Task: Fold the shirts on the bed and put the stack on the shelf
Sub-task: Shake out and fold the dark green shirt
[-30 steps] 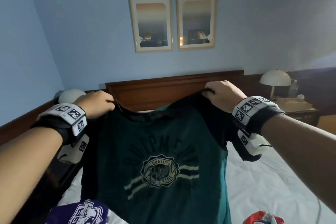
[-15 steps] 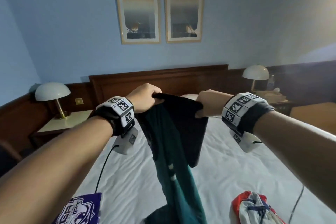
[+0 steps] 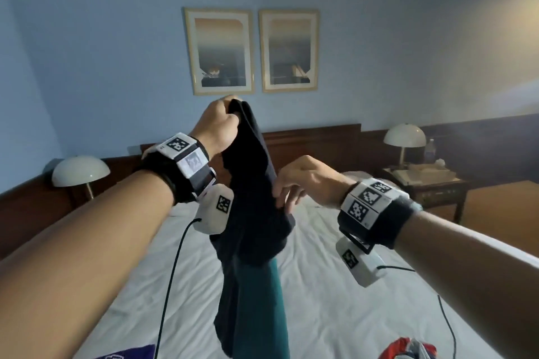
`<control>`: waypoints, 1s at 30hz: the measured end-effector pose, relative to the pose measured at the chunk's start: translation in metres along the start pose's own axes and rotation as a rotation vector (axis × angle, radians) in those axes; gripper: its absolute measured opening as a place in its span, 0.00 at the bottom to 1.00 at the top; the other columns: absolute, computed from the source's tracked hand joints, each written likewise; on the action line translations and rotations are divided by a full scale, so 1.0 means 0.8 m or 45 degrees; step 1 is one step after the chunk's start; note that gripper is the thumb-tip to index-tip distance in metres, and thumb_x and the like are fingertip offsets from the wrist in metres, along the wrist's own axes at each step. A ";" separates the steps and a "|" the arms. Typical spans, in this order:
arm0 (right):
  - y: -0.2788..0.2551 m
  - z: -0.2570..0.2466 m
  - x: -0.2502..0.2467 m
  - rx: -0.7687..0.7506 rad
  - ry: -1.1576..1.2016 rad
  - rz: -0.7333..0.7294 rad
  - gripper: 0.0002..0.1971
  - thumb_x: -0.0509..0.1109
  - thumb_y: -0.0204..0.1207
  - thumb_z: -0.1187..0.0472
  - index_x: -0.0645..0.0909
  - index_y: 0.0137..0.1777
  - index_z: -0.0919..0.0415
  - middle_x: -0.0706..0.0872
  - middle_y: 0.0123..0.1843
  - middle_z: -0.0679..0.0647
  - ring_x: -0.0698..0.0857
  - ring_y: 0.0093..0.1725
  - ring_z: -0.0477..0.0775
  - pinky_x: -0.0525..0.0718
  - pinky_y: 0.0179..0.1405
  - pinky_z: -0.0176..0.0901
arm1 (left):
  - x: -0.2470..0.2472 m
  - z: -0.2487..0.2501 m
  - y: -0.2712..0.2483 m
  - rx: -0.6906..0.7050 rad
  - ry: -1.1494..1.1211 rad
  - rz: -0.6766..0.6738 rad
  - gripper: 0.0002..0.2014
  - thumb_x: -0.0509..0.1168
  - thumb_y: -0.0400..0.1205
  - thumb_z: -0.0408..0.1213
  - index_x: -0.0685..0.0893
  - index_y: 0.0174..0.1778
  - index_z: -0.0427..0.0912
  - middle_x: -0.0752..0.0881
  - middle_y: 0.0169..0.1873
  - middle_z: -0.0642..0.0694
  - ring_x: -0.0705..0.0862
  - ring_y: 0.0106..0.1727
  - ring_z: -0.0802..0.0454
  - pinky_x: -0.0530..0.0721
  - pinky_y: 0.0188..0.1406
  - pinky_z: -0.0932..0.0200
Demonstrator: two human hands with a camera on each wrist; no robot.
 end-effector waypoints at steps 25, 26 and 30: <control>0.078 0.052 0.007 -0.115 -0.407 0.386 0.14 0.60 0.71 0.73 0.81 0.44 0.53 0.85 0.38 0.51 0.82 0.42 0.55 0.77 0.39 0.42 | -0.050 -0.080 -0.050 -0.437 0.513 -0.640 0.28 0.75 0.62 0.39 0.80 0.60 0.51 0.86 0.57 0.44 0.84 0.58 0.50 0.80 0.61 0.57; 0.081 0.048 0.009 -0.148 -0.455 0.372 0.10 0.63 0.74 0.69 0.82 0.43 0.53 0.86 0.38 0.51 0.83 0.42 0.54 0.76 0.40 0.42 | -0.041 -0.080 -0.057 -0.483 0.407 -0.747 0.36 0.77 0.56 0.45 0.79 0.63 0.53 0.85 0.56 0.48 0.83 0.61 0.53 0.79 0.64 0.59; 0.087 0.030 0.020 -0.193 -0.701 0.285 0.09 0.72 0.75 0.53 0.82 0.37 0.56 0.85 0.34 0.50 0.82 0.38 0.54 0.79 0.37 0.45 | 0.008 -0.078 -0.077 -0.375 0.159 -0.754 0.19 0.79 0.76 0.46 0.82 0.60 0.48 0.84 0.47 0.55 0.81 0.47 0.62 0.74 0.41 0.67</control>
Point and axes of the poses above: each hand's wrist, its own y-axis towards the middle knuckle, its own x-axis out of the palm, z = x × y, the point moved 1 cm from there along y, towards the middle knuckle
